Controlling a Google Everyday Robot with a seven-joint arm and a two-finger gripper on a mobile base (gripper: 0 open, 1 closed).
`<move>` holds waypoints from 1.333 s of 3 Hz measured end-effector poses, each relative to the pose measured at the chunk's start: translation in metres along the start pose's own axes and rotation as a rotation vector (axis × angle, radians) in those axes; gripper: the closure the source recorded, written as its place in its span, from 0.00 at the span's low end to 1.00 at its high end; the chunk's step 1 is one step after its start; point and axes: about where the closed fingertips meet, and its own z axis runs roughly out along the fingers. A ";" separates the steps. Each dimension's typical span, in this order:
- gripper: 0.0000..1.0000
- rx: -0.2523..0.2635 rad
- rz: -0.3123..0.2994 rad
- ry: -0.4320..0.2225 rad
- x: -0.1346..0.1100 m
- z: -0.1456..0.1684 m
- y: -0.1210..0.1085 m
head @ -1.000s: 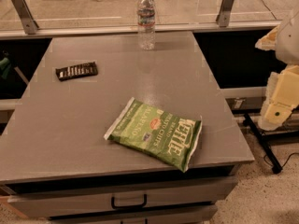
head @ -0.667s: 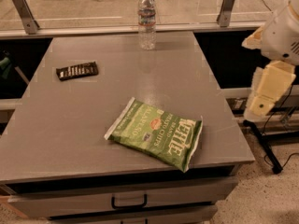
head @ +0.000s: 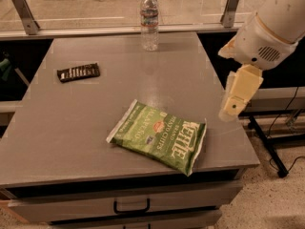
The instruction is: Move green jalapeno chip bag near rxbar chocolate
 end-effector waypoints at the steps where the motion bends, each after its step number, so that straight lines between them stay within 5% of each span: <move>1: 0.00 -0.079 0.033 -0.020 -0.011 0.014 0.015; 3: 0.00 -0.231 0.109 -0.071 -0.033 0.044 0.055; 4: 0.00 -0.251 0.107 -0.118 -0.042 0.067 0.078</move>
Offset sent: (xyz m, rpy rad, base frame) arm -0.0423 0.0569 -0.0351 0.1321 0.2901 -0.0252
